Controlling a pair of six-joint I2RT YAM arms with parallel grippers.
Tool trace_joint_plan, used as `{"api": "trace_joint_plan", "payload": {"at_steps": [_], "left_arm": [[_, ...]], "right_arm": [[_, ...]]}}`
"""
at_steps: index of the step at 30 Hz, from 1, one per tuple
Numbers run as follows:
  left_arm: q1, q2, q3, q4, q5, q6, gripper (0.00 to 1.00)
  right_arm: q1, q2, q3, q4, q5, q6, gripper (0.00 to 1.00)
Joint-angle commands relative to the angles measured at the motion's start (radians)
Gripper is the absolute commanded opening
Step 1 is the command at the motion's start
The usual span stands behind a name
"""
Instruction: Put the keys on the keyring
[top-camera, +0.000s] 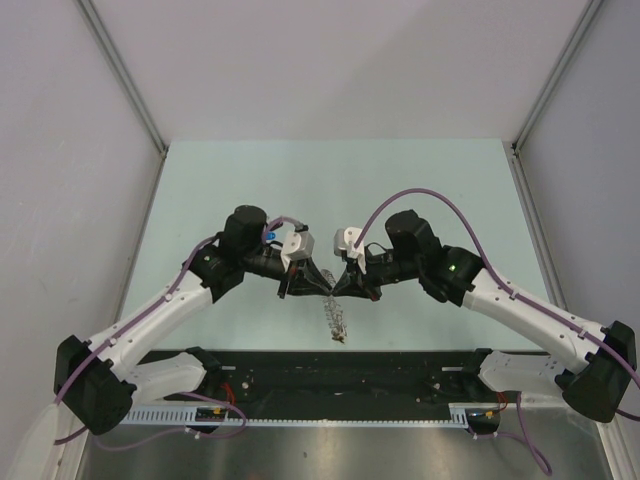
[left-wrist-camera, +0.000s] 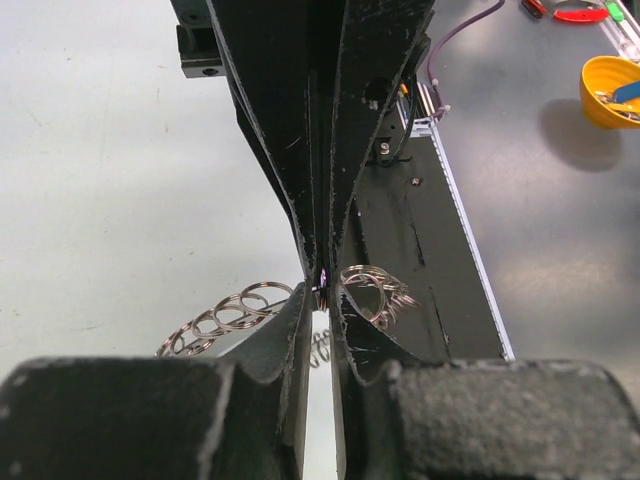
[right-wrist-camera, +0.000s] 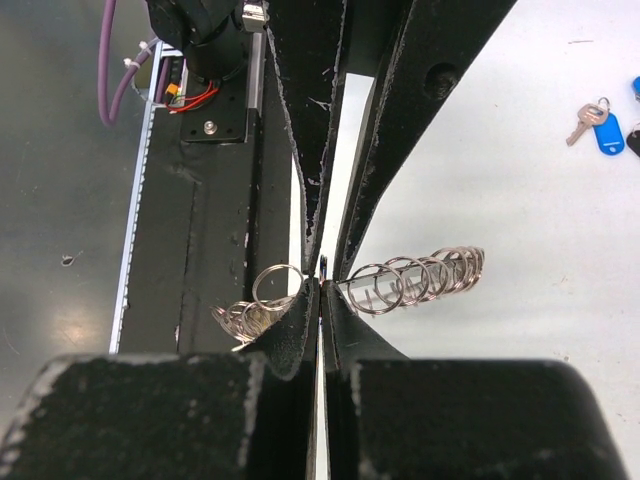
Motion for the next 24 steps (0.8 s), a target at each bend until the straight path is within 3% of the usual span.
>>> {"api": "trace_joint_plan", "payload": {"at_steps": [1, 9, 11, 12, 20, 24], "left_arm": [[-0.001, 0.004, 0.027, 0.002, -0.011, -0.021, 0.15], [-0.048, 0.015, 0.003, 0.075, -0.077, -0.090, 0.13], [-0.054, 0.015, -0.011, 0.098, -0.101, -0.115, 0.00], [-0.055, 0.006, -0.019, 0.120, -0.115, -0.121, 0.00], [-0.047, -0.080, -0.104, 0.252, -0.186, -0.164, 0.00], [-0.035, -0.111, -0.143, 0.331, -0.194, -0.201, 0.00]], "right_arm": [[0.007, -0.010, 0.054, 0.074, -0.003, 0.002, 0.00], [0.029, 0.002, 0.054, 0.091, 0.041, 0.019, 0.00], [0.030, 0.001, 0.054, 0.093, 0.041, 0.020, 0.00], [0.030, 0.000, 0.054, 0.093, 0.043, 0.022, 0.01], [-0.051, -0.032, 0.054, 0.040, 0.000, 0.048, 0.25], [-0.074, -0.041, 0.050, 0.027, -0.032, 0.051, 0.26]]}}
